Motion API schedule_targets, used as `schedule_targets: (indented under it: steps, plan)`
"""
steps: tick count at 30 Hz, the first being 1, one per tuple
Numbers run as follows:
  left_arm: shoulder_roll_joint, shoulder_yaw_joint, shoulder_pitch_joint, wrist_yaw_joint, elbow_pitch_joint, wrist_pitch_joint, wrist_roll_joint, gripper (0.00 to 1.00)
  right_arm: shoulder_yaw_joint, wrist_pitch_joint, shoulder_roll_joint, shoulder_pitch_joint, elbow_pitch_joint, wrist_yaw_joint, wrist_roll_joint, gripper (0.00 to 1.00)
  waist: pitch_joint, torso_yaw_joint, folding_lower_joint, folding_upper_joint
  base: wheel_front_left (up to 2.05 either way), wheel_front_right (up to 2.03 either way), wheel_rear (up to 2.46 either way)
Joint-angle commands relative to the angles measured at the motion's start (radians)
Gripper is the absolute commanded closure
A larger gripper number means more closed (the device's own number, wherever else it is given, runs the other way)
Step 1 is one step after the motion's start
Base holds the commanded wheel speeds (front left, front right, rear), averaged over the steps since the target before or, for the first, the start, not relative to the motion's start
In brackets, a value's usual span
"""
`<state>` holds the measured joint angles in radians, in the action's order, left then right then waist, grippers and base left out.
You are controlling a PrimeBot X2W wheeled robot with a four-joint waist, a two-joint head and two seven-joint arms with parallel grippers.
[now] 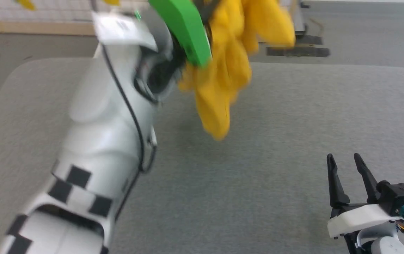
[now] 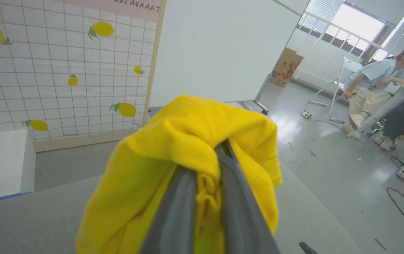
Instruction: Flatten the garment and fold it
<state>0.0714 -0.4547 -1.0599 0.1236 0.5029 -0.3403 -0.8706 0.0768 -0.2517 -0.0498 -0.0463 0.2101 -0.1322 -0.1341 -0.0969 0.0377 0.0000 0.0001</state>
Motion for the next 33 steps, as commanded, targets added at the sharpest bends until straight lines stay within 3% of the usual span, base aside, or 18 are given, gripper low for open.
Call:
schedule_targets:
  steps: [1,11,17,18,19,23,27,33]
  plan:
    - [-0.005,-0.031,0.053,0.007,-0.001,-0.013,-0.025,1.00,0.006,-0.008,0.000,0.007,0.000,0.002,-0.005,0.00,0.021,-0.114,0.0000,-0.0001,0.00,0.00,0.00]
    - [-0.018,-0.340,0.363,0.007,0.122,-0.099,-0.039,1.00,0.027,-0.009,0.000,0.030,-0.002,0.002,-0.022,0.00,-0.016,-0.157,0.0000,-0.0001,0.00,0.00,0.00]
    - [-0.021,-0.420,0.469,0.004,0.206,-0.122,-0.069,1.00,0.028,-0.010,0.000,0.020,-0.005,0.002,-0.027,0.00,-0.014,-0.145,0.0000,-0.0001,0.00,0.00,0.00]
    - [-0.021,-0.413,0.472,0.003,0.196,-0.107,-0.093,0.85,0.029,-0.010,0.000,0.021,-0.005,0.002,-0.027,0.00,-0.010,-0.136,0.0000,-0.0001,0.00,0.00,0.00]
    - [-0.021,-0.404,0.470,0.000,0.185,-0.095,-0.118,0.02,0.028,-0.010,0.000,0.023,-0.005,0.002,-0.026,0.00,-0.006,-0.129,0.0000,-0.0001,0.00,0.00,0.00]
    - [-0.021,-0.326,0.422,-0.022,0.120,-0.009,-0.218,0.00,0.029,-0.010,0.000,0.030,-0.005,0.002,-0.025,0.00,0.016,-0.095,0.0000,-0.0001,0.00,0.00,0.00]
    - [-0.016,-0.188,0.354,-0.034,0.067,0.127,-0.292,0.00,0.039,-0.010,0.000,0.038,-0.007,0.002,-0.032,0.00,0.043,-0.056,0.0000,-0.0001,0.00,0.00,0.00]
    - [0.095,-0.070,0.335,-0.062,0.033,0.334,-0.237,0.00,0.042,-0.010,0.000,0.042,-0.001,0.002,-0.045,0.00,0.073,-0.018,0.0000,-0.0001,0.00,0.00,0.00]
